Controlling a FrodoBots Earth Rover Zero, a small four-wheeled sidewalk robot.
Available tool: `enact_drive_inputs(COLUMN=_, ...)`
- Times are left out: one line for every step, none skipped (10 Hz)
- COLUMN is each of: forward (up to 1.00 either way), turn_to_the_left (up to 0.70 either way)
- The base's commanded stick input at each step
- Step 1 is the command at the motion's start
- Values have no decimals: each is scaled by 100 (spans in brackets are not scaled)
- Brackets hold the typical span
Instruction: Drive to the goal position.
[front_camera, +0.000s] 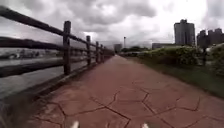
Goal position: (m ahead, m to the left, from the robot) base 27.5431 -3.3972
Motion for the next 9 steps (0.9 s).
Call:
enact_drive_inputs(forward=100, turn_to_the_left=-20)
enact_drive_inputs(forward=100, turn_to_the_left=0)
enact_drive_inputs(forward=100, turn_to_the_left=0)
enact_drive_inputs(forward=100, turn_to_the_left=0)
enact_drive_inputs(forward=100, turn_to_the_left=0)
enact_drive_inputs(forward=100, turn_to_the_left=-25)
enact_drive_inputs(forward=100, turn_to_the_left=-15)
enact_drive_inputs(forward=100, turn_to_the_left=0)
enact_drive_inputs(forward=100, turn_to_the_left=0)
